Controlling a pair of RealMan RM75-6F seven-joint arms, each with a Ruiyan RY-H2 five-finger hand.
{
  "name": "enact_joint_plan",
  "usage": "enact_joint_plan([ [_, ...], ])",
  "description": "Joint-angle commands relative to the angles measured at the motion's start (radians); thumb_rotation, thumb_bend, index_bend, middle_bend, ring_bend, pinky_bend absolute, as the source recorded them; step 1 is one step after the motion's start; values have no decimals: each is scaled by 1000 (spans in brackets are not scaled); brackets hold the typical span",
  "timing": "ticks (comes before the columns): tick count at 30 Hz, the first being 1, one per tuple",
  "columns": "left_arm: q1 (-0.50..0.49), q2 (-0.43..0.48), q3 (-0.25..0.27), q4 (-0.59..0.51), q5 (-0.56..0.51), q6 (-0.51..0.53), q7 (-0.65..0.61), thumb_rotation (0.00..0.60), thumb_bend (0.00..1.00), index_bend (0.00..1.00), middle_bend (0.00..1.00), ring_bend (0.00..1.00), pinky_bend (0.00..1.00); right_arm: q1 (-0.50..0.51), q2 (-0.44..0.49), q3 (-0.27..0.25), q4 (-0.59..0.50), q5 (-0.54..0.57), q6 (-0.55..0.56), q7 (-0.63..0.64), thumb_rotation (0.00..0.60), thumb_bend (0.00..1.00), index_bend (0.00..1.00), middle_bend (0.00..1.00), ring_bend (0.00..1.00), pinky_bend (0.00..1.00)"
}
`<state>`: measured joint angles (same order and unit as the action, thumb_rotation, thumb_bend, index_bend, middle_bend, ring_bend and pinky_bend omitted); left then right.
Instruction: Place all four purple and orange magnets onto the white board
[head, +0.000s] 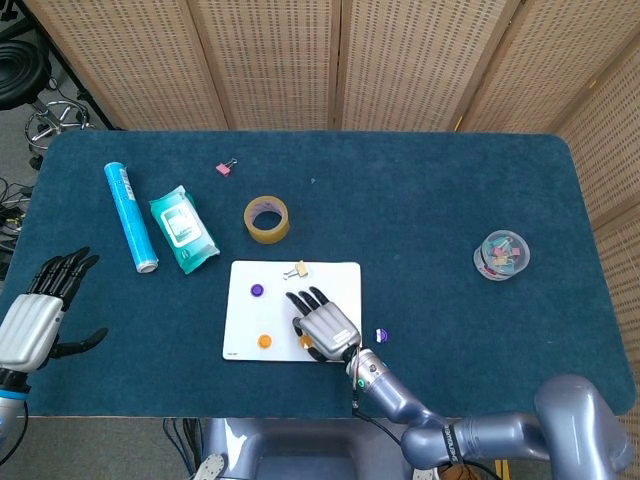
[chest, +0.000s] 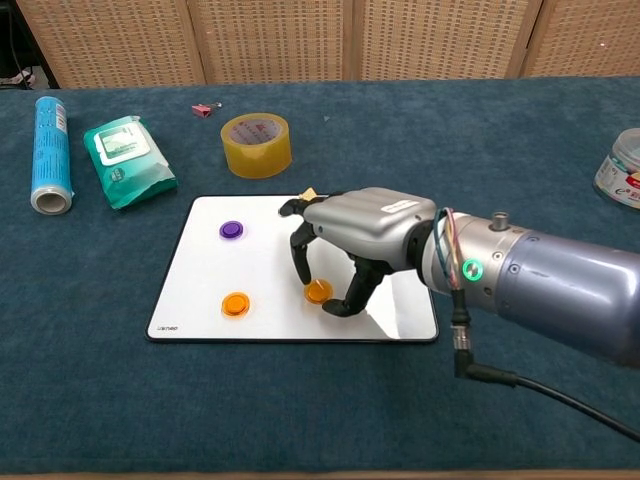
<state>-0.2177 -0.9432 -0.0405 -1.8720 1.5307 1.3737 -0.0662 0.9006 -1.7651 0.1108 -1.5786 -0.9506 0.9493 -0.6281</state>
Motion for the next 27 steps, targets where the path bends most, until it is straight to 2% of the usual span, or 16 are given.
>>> enact_joint_plan([
  [1,0,1,1,-1,2,-1,-2,600,195,0,0,0,0,3,-13,1,9,9,-1,-7,600,376,549,0,0,0],
  [11,2,4,2,-1,7,2,-8,600,196,0,0,0,0,8,-40,-3,38,36,-8,-25,600,375,541,0,0,0],
  [18,1,8,5,0,14,-1,-16,600,183,0,0,0,0,11,-24,-5,17,70,-36,-25,600,375,367,0,0,0],
  [27,3,11,7,1,24,3,-27,600,153,0,0,0,0,2,4,-1,-23,42,-11,-2,600,376,350,0,0,0],
])
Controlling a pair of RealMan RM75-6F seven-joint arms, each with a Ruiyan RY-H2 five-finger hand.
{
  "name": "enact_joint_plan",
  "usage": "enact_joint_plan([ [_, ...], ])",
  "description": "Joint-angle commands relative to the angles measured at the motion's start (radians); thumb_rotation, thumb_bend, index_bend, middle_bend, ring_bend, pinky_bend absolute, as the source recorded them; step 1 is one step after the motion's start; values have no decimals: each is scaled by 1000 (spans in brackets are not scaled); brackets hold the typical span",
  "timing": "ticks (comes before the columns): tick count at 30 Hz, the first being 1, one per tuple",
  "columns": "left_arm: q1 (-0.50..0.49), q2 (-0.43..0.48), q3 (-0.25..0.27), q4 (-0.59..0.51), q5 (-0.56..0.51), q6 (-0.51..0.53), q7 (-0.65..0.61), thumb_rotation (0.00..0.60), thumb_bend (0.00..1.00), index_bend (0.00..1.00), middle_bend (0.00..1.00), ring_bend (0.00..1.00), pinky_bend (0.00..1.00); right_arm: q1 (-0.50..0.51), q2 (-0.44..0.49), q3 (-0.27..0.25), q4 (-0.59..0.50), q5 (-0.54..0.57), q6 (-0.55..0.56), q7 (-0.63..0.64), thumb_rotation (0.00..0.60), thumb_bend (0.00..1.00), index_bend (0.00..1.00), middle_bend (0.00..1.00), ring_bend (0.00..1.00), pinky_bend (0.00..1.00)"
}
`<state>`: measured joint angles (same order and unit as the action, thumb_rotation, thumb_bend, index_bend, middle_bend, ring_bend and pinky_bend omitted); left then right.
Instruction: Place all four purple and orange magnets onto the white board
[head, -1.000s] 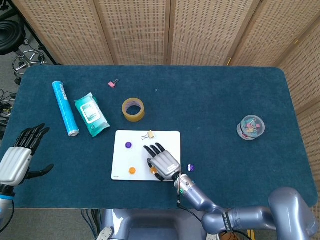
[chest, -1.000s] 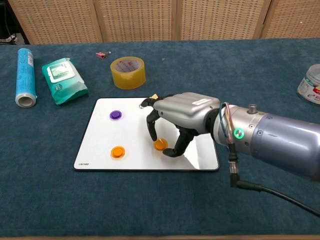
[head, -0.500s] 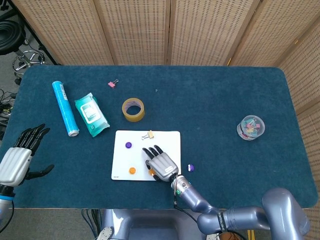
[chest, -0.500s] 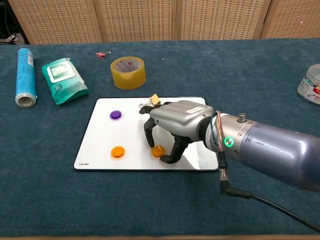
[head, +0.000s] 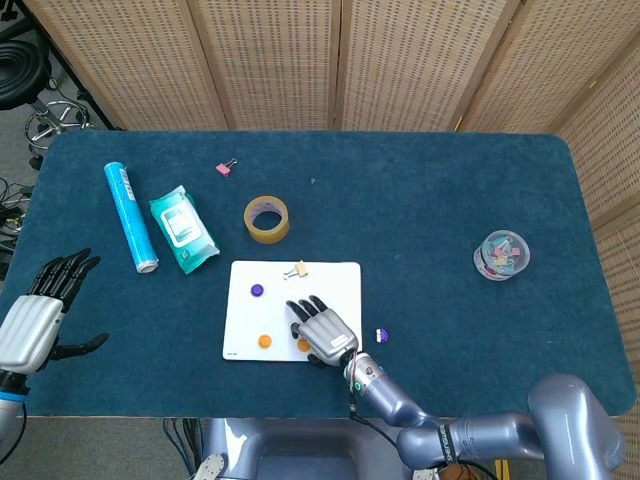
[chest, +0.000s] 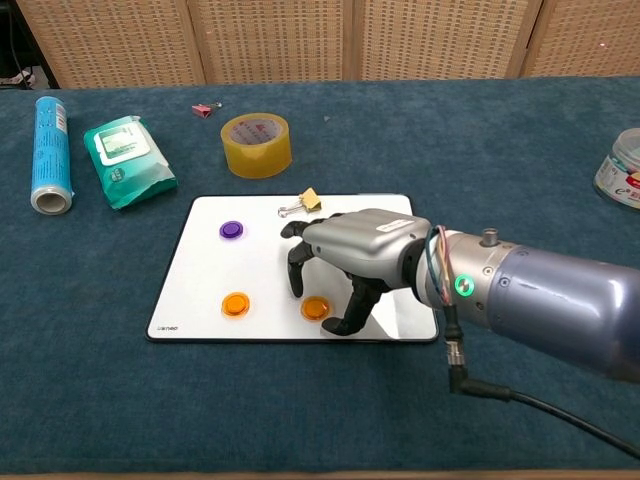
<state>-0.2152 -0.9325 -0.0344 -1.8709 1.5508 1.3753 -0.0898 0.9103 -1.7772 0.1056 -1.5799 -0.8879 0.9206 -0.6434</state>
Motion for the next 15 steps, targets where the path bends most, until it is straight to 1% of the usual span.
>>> enact_joint_plan([
  [1,1,1,2,0,9,2,-6,600,153,0,0,0,0,-14,30,7,-37,-35,29,20,600,376,351,0,0,0],
  [5,0,1,5,1,14,2,-5,600,152,0,0,0,0,-34,97,5,-95,-76,68,25,600,376,352,0,0,0],
  [9,-2,-1,7,0,14,-5,2,600,154,0,0,0,0,-61,169,-16,-135,-106,103,20,600,377,351,0,0,0],
  [13,-3,-4,9,-4,15,-9,10,600,155,0,0,0,0,-100,231,-49,-134,-107,112,43,600,376,347,0,0,0],
  [15,-4,-6,9,-4,14,-11,13,600,152,0,0,0,0,-115,245,-60,-123,-101,108,62,600,377,347,0,0,0],
])
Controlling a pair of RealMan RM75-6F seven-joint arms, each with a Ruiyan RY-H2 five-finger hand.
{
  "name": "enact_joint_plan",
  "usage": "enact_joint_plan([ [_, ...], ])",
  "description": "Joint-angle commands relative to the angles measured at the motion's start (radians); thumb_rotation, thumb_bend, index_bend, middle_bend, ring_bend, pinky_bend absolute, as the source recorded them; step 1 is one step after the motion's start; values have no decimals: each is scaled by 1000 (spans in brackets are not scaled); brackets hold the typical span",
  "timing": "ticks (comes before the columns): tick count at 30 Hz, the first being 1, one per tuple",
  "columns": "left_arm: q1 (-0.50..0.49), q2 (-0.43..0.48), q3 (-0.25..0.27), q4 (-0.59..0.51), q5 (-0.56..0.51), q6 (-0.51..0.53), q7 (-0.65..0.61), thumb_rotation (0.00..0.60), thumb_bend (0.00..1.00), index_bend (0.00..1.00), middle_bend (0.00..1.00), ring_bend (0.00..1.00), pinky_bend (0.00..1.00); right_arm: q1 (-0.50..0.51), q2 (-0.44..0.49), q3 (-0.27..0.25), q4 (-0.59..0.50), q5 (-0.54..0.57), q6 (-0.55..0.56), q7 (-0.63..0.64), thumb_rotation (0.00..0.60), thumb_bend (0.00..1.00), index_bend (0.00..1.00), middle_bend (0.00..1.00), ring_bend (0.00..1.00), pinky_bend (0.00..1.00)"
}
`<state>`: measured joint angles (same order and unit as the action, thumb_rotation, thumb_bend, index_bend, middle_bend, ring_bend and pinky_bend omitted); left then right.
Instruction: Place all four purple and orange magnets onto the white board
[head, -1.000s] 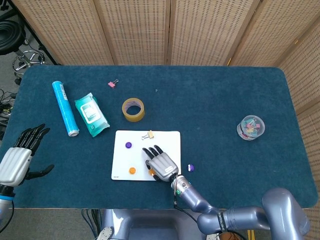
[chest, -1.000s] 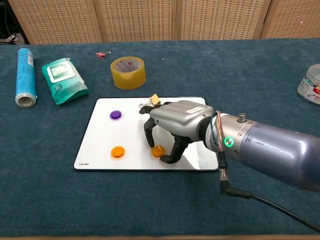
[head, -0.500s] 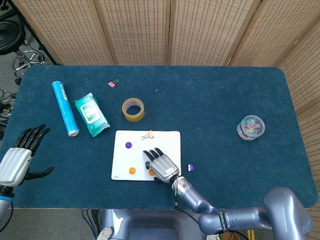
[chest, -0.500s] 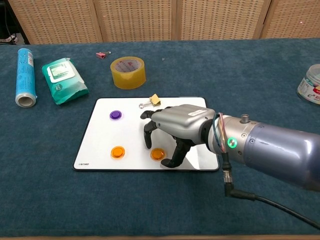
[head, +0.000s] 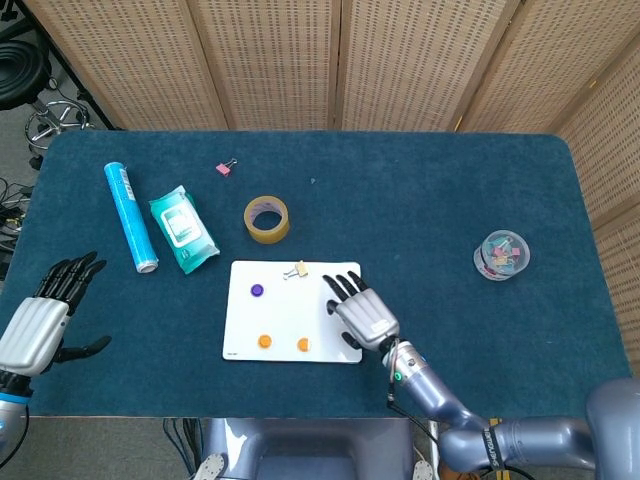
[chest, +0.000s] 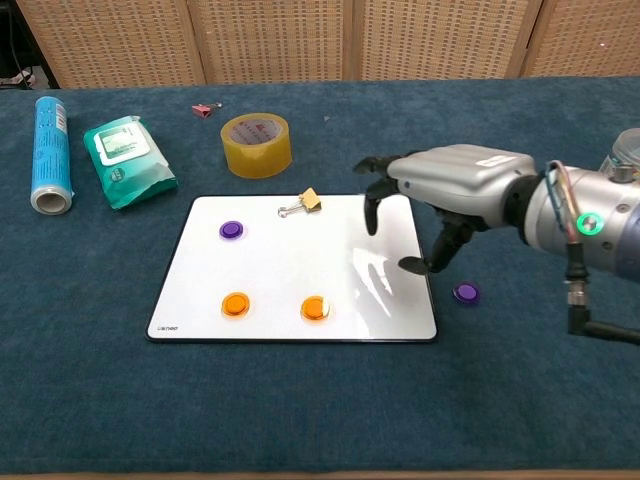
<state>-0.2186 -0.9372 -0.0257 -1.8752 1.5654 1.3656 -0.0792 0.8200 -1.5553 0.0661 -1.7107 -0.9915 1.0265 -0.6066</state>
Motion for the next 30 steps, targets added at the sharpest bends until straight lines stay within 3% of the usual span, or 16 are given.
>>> enact_joint_plan([
  [1,-1,-2,0,0,0,-2,6,600,152,0,0,0,0,-34,28,-28,17,3,-3,39,600,377,347,0,0,0],
  [9,-1,-4,4,-3,3,-4,12,600,153,0,0,0,0,-78,28,-72,79,-25,-43,113,600,379,344,0,0,0],
  [30,-2,-9,8,-1,0,-10,18,600,155,0,0,0,0,-140,28,-78,124,-100,-48,177,600,396,341,0,0,0],
])
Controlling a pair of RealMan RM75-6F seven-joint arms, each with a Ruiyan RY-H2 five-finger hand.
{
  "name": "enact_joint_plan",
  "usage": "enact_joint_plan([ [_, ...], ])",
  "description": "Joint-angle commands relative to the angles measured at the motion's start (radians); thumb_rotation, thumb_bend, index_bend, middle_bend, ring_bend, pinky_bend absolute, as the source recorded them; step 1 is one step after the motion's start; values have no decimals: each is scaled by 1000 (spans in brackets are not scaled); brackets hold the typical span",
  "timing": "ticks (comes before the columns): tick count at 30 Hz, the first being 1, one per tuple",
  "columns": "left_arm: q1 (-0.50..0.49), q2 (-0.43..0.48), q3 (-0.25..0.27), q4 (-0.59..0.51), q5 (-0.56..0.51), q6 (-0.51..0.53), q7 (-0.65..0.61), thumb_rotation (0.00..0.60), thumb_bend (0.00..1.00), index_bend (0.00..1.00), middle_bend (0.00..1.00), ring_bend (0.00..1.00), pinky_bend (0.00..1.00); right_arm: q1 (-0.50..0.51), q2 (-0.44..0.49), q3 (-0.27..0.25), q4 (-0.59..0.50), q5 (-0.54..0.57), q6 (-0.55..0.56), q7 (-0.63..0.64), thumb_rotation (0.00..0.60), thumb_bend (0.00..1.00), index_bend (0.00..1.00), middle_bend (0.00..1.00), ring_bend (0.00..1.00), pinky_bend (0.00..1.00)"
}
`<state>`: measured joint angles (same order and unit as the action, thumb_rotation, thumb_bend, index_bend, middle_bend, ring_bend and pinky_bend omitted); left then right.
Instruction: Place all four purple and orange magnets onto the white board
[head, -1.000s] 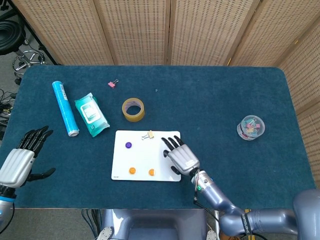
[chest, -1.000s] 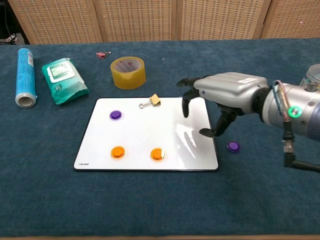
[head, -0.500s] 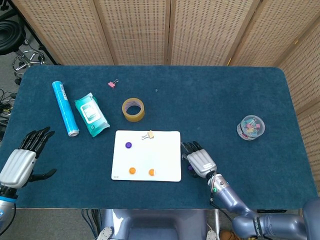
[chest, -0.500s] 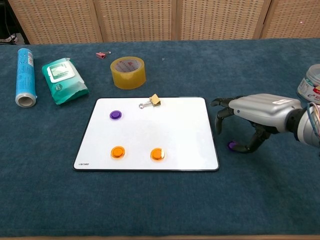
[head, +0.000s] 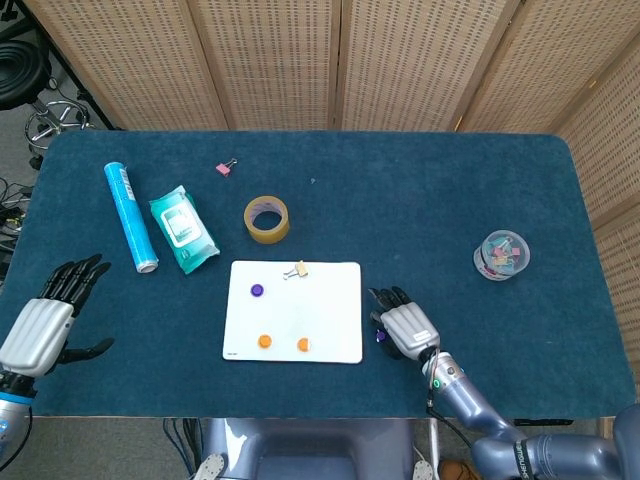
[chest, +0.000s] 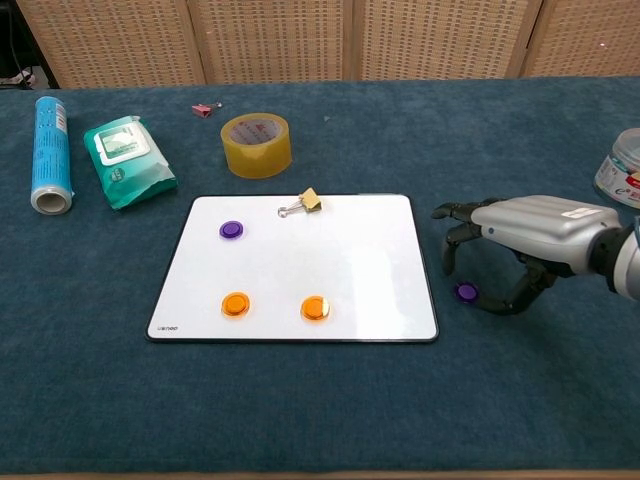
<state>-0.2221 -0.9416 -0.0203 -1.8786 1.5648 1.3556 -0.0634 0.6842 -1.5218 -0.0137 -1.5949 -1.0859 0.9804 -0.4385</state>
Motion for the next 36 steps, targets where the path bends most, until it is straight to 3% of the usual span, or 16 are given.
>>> enact_joint_plan([
  [1,2,-7,2,4,2,1,3,600,152,0,0,0,0,-7,-10,2,16,-12,-2,14,600,396,341,0,0,0],
  [36,0,-11,5,4,0,-3,6,600,152,0,0,0,0,-70,-72,20,115,-108,-19,118,600,398,376,0,0,0],
])
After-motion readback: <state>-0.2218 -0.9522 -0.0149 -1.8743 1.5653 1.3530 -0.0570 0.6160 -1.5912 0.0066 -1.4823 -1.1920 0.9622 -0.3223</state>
